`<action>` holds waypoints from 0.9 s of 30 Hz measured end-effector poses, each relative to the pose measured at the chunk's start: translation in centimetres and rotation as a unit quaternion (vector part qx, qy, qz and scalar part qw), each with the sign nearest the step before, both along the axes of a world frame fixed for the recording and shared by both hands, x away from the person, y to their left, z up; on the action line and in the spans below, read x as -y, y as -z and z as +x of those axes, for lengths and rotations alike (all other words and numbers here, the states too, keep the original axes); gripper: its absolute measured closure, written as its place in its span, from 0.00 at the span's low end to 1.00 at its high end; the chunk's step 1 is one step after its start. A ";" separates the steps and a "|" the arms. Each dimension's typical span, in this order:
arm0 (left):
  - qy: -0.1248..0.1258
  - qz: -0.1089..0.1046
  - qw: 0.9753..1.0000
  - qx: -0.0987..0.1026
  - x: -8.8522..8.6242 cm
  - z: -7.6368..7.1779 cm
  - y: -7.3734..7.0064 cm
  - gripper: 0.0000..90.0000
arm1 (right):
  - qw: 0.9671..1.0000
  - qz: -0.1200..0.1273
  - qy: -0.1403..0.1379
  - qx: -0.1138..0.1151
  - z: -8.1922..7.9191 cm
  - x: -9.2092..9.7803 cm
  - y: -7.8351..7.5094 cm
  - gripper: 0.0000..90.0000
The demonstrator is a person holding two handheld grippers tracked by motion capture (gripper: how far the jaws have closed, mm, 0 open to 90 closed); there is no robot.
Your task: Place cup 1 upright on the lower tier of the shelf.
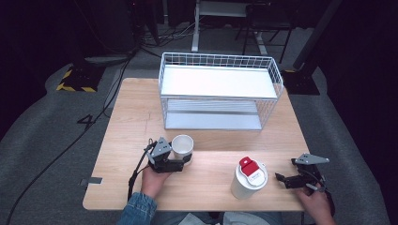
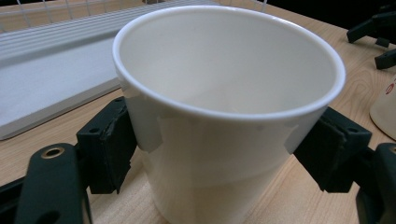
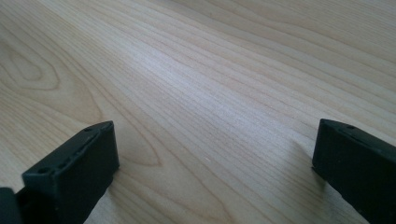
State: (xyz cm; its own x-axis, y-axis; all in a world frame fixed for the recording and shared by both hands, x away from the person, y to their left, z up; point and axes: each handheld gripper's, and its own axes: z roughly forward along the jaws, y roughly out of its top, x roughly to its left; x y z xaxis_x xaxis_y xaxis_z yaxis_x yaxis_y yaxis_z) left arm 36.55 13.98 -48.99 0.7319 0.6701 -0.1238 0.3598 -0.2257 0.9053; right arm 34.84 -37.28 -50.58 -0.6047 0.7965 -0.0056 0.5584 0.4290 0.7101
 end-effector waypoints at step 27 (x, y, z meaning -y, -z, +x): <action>0.001 0.009 1.000 0.015 0.7 0.0 -3.9 0.24 | 1.000 0.000 0.000 0.000 0.0 0.0 0.0 0.00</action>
State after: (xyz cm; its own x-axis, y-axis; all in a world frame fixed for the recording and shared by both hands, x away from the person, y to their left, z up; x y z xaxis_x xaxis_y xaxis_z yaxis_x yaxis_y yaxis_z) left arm 36.54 13.28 -45.10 0.7370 0.6699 -0.0898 0.3316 -0.2427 0.9117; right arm 34.84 -37.28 -50.58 -0.6046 0.7965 -0.0058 0.5586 0.4291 0.7098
